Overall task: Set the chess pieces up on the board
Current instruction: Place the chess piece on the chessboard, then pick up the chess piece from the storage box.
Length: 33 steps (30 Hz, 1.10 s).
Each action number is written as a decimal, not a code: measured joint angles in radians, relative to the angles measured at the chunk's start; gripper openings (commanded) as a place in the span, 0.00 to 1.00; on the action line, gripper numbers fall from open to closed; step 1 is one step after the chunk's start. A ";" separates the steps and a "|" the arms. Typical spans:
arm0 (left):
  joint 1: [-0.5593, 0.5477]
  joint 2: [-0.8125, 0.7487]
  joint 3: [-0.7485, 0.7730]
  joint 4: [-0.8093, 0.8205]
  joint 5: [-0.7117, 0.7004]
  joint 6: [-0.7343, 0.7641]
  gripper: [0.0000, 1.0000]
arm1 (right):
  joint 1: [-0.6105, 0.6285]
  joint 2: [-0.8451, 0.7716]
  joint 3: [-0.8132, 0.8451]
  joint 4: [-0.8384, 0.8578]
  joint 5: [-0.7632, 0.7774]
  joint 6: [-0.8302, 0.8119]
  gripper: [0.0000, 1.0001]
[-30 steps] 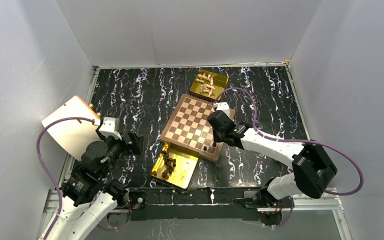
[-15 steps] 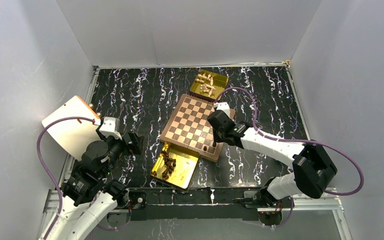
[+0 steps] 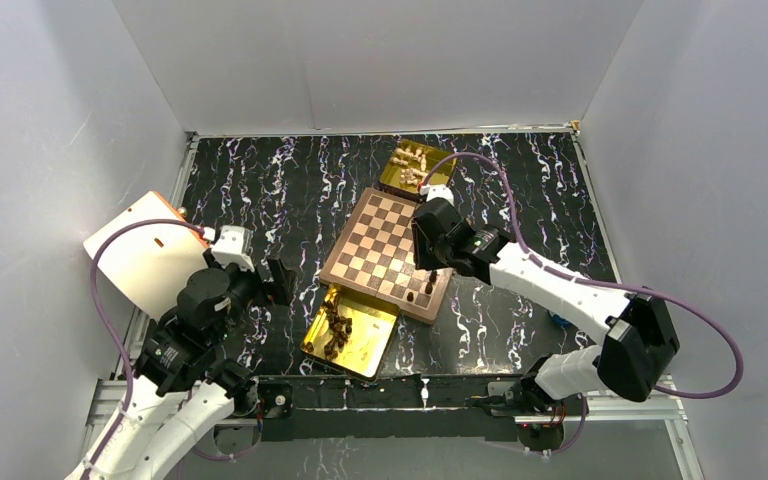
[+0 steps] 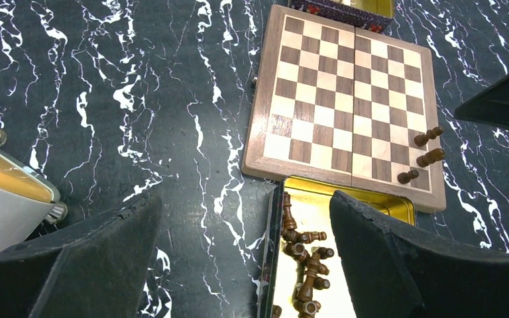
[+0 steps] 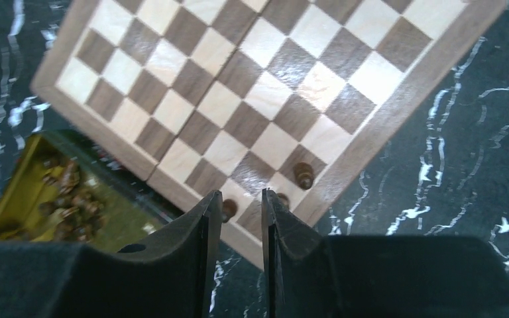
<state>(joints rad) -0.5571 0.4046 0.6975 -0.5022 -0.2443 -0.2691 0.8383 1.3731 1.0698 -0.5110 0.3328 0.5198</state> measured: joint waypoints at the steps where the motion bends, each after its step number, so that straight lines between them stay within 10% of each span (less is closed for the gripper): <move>1: 0.000 0.011 0.005 0.000 0.001 -0.003 0.94 | 0.004 -0.007 0.004 0.000 -0.017 0.002 0.36; 16: 0.000 -0.035 -0.001 0.002 -0.001 -0.043 0.94 | 0.317 0.188 0.093 0.048 -0.101 0.130 0.36; 33: 0.000 -0.080 -0.003 0.000 -0.018 -0.045 0.94 | 0.400 0.461 0.247 0.050 -0.107 0.161 0.36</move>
<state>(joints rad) -0.5571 0.3241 0.6945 -0.5026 -0.2619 -0.3138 1.2385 1.8343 1.3170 -0.4614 0.2260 0.6807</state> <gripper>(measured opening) 0.938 0.366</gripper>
